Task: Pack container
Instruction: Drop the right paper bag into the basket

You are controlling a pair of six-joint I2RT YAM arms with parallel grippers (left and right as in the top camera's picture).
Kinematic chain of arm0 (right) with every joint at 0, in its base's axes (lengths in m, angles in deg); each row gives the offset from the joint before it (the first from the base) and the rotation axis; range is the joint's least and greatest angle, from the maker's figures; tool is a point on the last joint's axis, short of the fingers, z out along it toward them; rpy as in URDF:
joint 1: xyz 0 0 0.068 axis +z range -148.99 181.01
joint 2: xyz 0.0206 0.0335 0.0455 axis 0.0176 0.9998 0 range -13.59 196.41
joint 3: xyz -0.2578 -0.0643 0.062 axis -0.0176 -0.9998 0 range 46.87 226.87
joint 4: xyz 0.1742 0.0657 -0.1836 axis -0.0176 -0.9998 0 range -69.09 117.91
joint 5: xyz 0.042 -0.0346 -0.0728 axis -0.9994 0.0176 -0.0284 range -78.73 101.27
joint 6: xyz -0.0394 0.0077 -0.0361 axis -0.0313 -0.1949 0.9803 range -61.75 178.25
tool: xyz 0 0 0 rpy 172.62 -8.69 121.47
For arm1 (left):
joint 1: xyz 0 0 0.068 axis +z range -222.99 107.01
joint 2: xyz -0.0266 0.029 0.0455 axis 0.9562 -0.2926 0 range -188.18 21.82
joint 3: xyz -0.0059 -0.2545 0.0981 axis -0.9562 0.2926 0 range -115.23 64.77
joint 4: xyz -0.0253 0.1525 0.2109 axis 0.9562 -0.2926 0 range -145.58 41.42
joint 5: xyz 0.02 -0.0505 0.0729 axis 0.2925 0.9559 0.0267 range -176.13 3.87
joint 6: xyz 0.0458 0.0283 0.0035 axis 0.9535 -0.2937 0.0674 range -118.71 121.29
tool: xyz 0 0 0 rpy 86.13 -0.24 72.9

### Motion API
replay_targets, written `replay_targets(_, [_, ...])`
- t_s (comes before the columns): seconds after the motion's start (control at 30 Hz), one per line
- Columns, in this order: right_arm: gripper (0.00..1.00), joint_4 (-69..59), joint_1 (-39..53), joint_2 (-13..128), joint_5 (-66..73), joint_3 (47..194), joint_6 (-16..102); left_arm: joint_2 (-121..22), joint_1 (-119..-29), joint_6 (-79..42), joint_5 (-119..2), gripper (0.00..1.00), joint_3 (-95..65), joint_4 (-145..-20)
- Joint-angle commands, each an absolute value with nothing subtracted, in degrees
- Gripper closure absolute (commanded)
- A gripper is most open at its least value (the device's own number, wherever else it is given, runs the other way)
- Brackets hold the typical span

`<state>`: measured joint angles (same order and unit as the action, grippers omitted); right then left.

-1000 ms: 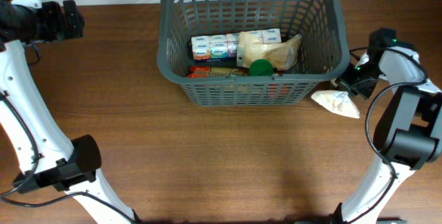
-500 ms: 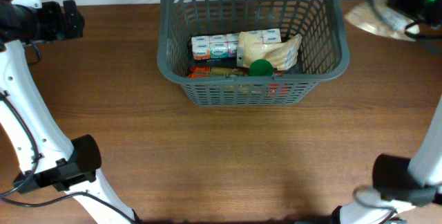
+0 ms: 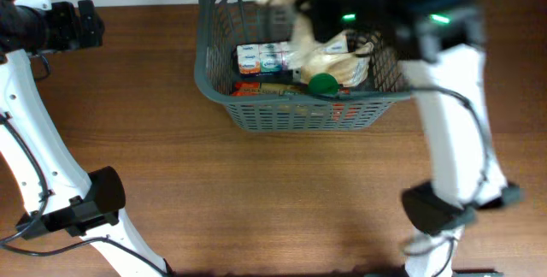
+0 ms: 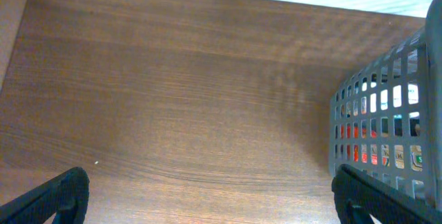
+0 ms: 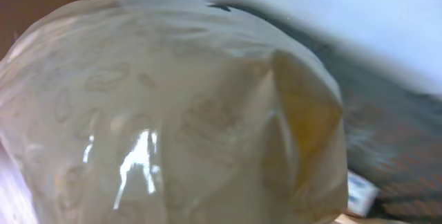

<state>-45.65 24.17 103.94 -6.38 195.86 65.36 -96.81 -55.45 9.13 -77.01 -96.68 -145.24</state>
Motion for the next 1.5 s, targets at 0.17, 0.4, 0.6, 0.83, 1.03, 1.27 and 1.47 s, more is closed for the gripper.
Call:
replay_targets(0.17, [0.96,-47.0,28.1,118.3,-15.3,195.3,65.8,-96.3,-55.3,8.6,-77.2,0.01,-96.5,-145.3])
replay_targets(0.4, [0.96,-51.4,34.2,122.4,5.3,195.3,40.9,-96.3,-55.3,8.6,-77.2,0.01,-96.5,-145.3])
replay_targets(0.6, [0.28,-51.8,35.1,122.4,11.6,195.3,34.1,-96.3,-55.3,8.6,-77.2,0.01,-96.5,-145.3])
replay_targets(0.83, [0.01,-54.3,31.7,120.9,22.6,197.7,36.9,-96.3,-55.3,8.6,-77.2,0.01,-96.5,-145.3])
replay_targets(1.03, [0.01,-61.9,18.4,110.3,22.5,211.0,37.0,-96.3,-55.3,8.6,-77.2,0.01,-96.5,-145.3])
replay_targets(1.27, [0.09,-69.4,10.0,93.6,30.0,218.8,41.0,-96.3,-55.3,8.6,-77.2,0.01,-96.5,-145.3])
replay_targets(1.47, [0.08,-69.4,16.0,75.5,30.2,217.0,41.8,-96.3,-55.3,8.6,-77.2,0.01,-96.5,-145.3])
